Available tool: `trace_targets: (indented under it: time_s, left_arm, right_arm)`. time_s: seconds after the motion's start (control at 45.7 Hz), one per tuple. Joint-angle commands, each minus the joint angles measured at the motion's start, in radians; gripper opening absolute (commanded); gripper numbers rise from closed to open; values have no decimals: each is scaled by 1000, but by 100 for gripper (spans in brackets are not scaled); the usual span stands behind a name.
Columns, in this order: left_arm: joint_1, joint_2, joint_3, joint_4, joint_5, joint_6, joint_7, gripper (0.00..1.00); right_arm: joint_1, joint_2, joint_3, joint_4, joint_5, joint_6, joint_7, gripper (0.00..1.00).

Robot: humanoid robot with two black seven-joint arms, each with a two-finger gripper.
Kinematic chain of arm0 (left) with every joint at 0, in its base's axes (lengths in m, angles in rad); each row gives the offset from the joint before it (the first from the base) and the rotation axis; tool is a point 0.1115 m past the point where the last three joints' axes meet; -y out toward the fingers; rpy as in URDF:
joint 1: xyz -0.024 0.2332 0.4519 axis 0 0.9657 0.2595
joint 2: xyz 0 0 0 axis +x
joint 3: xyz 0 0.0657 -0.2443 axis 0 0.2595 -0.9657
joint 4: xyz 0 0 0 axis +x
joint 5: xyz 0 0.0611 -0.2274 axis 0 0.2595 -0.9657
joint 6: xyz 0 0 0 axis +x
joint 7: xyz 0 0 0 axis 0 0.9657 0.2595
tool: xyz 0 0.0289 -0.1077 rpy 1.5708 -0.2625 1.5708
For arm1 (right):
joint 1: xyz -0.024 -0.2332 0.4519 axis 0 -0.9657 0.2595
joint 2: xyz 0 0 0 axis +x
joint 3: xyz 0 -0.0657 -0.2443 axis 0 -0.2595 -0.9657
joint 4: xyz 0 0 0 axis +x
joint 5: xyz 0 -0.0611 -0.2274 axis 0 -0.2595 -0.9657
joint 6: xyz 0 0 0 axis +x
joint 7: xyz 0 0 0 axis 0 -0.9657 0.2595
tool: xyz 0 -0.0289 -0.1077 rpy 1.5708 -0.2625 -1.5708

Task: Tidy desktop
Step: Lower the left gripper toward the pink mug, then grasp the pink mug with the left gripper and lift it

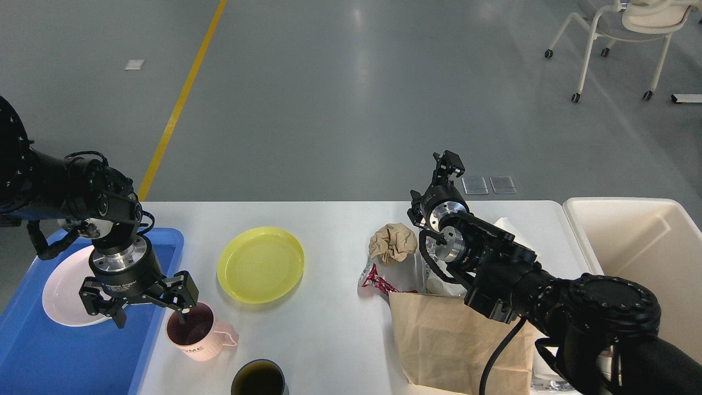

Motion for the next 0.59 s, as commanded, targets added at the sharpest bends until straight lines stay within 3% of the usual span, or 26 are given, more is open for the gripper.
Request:
trace_targets:
  time_s: [0.0, 0.109, 0.394, 0.569]
  left_arm:
    - [43, -18, -11, -3, -4, 139, 36, 99]
    - [77, -24, -30, -3, -6, 165, 82, 99]
    - [147, -39, -105, -11, -10, 280, 125, 99]
    - [235, -38, -157, -6, -12, 453, 203, 97]
  right_arm:
    - [0, 0, 0, 0, 0, 0, 0, 100]
    - [1, 0, 0, 0, 0, 0, 0, 100]
    - [1, 0, 0, 0, 0, 0, 0, 100]
    - [0, 0, 0, 0, 0, 0, 0, 100]
